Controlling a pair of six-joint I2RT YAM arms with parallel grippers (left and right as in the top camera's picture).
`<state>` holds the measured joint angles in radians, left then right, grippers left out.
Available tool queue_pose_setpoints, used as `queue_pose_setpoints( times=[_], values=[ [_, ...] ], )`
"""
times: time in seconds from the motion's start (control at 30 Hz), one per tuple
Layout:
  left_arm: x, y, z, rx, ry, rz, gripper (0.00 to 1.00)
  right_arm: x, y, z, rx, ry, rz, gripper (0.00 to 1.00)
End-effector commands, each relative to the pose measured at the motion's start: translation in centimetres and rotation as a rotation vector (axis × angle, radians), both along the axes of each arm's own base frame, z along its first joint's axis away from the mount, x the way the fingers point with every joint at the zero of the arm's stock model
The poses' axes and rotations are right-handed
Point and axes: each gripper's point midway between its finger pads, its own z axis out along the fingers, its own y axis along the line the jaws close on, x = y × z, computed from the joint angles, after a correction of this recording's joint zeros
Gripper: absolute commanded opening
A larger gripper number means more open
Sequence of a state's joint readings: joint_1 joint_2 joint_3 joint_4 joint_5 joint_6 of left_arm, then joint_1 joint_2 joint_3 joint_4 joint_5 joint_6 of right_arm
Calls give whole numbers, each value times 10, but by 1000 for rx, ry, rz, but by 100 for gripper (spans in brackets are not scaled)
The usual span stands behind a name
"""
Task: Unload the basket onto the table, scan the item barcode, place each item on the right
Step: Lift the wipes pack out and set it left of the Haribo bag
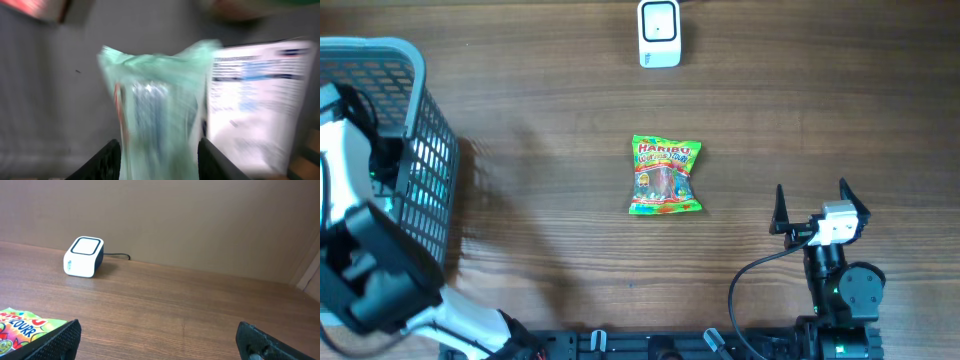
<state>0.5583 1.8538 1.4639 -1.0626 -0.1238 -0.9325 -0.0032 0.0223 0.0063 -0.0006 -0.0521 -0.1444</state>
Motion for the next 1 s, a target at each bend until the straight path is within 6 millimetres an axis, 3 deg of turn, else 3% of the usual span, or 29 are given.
queue_pose_setpoints(
  times=[0.0,0.13,0.2,0.23,0.27,0.47,0.57,0.63,0.77,0.8,0.9,0.97],
  values=[
    [6,5,90,145,-225,-9,47,0,1,1,-13,-7,9,100],
    [2,4,116,192,-288,-8,48,0,1,1,-13,-7,9,100],
    [-1,4,112,189,-263,-4,87,0,1,1,-12,-7,9,100],
    [-3,4,102,175,-230,-3,98,0,1,1,-13,-7,9,100],
    [-5,3,92,159,-201,-3,100,0,1,1,-13,-7,9,100],
    [-15,-3,-1,47,-23,-6,100,0,1,1,-13,-7,9,100],
    [-21,-7,-31,12,31,-7,89,0,1,1,-13,-7,9,100],
    [-23,-8,-38,6,42,-7,81,0,1,1,-13,-7,9,100],
    [-23,-8,-46,12,33,-7,49,0,1,1,-13,-7,9,100],
    [-23,-8,-49,14,30,-7,45,0,1,1,-13,-7,9,100],
    [-28,-11,-58,8,40,-7,4,0,1,1,-13,-7,9,100],
    [-28,-11,-55,11,33,-7,4,0,1,1,-13,-7,9,100]
  ],
)
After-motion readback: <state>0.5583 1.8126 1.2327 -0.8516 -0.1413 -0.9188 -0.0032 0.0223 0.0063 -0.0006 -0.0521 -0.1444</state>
